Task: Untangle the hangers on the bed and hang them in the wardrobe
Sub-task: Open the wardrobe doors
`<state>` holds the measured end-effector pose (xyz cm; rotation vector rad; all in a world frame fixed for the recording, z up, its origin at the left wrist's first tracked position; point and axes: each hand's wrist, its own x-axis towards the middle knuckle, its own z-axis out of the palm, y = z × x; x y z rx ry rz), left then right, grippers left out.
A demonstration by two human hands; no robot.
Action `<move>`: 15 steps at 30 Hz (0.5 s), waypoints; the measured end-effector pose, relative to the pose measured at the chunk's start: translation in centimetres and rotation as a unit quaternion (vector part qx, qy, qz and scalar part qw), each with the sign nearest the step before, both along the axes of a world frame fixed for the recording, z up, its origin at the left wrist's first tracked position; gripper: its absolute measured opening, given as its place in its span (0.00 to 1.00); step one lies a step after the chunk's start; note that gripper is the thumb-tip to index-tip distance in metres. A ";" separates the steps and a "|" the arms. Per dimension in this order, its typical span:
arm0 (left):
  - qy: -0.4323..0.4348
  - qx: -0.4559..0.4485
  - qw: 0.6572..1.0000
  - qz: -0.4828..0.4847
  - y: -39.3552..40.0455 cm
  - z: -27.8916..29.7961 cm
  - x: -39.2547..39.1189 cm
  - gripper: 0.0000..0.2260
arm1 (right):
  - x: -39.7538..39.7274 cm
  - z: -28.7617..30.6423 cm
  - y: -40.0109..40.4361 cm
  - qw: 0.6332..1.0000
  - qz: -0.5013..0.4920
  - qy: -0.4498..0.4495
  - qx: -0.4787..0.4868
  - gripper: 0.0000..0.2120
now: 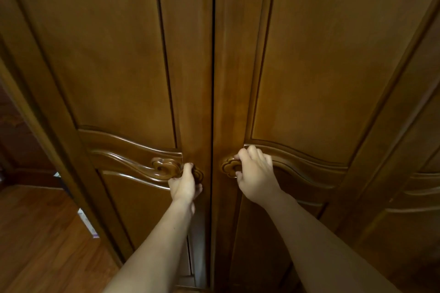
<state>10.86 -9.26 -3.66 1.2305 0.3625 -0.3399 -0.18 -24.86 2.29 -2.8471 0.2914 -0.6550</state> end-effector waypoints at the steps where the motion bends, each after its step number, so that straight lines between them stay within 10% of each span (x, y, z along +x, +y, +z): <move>1: 0.000 0.001 1.000 -0.002 0.0 0.0 -0.1 0.26 | 0.0 0.1 0.0 1.000 0.000 0.003 0.005 0.16; 15: -0.025 0.191 0.980 0.039 15.8 -0.8 -12.8 0.32 | -1.9 1.4 5.7 0.987 -0.103 0.100 0.066 0.33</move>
